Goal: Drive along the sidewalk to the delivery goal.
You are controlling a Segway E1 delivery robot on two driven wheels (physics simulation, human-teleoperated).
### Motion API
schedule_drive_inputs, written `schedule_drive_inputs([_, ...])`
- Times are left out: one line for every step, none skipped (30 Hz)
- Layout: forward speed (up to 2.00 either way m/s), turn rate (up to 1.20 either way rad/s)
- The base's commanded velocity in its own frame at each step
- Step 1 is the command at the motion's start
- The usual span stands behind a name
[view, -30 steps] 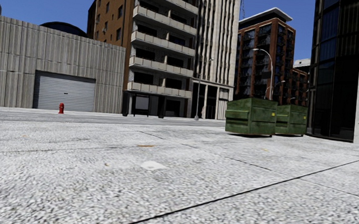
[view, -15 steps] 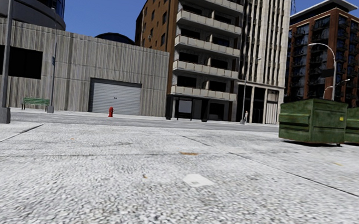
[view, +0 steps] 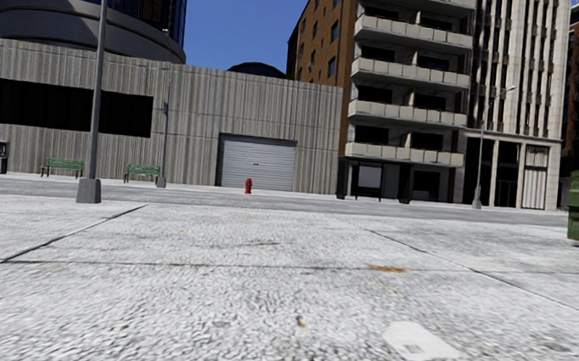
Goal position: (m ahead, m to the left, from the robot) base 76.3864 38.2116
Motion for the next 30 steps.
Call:
schedule_drive_inputs([1.81,0.48])
schedule_drive_inputs([2.0,0.47])
schedule_drive_inputs([2.0,0.47])
schedule_drive_inputs([2.0,0.46])
schedule_drive_inputs([2.0,0.46])
schedule_drive_inputs([2.0,0.46])
schedule_drive_inputs([2.0,0.45])
schedule_drive_inputs([2.0,0.45])
schedule_drive_inputs([2.0,0.45])
schedule_drive_inputs([2.0,0.45])
schedule_drive_inputs([2.0,0.45])
schedule_drive_inputs([2.0,0.45])
schedule_drive_inputs([2.0,0.45])
schedule_drive_inputs([2.0,0.45])
schedule_drive_inputs([2.0,0.45])
schedule_drive_inputs([2.0,0.45])
schedule_drive_inputs([2.0,0.45])
schedule_drive_inputs([2.0,0.45])
schedule_drive_inputs([2.0,0.51])
schedule_drive_inputs([2.0,0.63])
schedule_drive_inputs([2.0,0.67])
schedule_drive_inputs([2.0,0.67])
schedule_drive_inputs([2.0,0.68])
schedule_drive_inputs([2.0,0.68])
schedule_drive_inputs([2.0,0.68])
schedule_drive_inputs([2.0,0.68])
schedule_drive_inputs([2.0,0.68])
schedule_drive_inputs([2.0,0.68])
schedule_drive_inputs([2.0,0.68])
schedule_drive_inputs([2.0,0.68])
